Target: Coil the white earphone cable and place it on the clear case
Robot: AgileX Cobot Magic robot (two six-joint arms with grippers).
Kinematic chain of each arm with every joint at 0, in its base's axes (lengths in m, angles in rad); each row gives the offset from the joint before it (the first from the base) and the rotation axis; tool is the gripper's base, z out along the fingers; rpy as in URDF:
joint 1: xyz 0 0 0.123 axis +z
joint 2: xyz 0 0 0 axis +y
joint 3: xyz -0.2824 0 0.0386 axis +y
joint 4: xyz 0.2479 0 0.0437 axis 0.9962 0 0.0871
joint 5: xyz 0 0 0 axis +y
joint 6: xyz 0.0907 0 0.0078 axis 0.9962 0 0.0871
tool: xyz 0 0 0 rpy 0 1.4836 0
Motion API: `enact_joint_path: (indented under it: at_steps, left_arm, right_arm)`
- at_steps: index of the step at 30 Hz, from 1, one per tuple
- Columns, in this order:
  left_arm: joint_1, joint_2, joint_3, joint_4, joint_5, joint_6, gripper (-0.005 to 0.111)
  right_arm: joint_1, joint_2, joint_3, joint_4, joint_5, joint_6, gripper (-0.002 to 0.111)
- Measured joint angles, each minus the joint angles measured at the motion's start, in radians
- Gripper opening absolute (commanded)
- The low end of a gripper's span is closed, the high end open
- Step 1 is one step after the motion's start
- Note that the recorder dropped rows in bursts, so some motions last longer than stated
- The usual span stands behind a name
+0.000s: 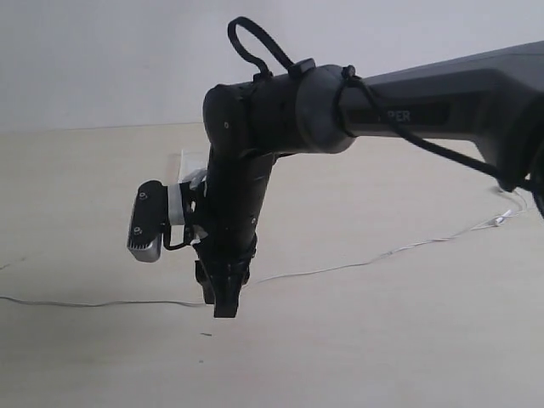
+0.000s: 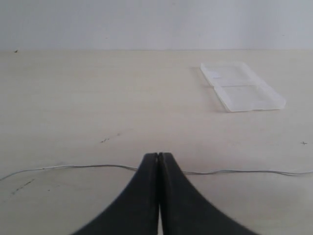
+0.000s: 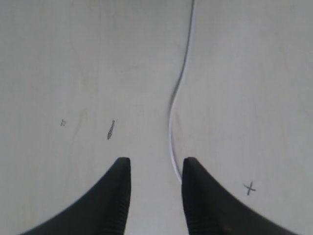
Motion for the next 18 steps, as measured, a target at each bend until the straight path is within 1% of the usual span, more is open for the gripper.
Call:
enact_joint_path:
  at_steps: [10,18]
  left_arm:
    - [0.0,0.0,0.0,0.0,0.0,0.0,0.0]
    - [0.0,0.0,0.0,0.0,0.0,0.0,0.0]
  right_arm:
    - [0.0,0.085,0.0,-0.075,-0.024,-0.004,0.04]
    - [0.0,0.093,-0.008,-0.078,-0.051,0.013,0.04]
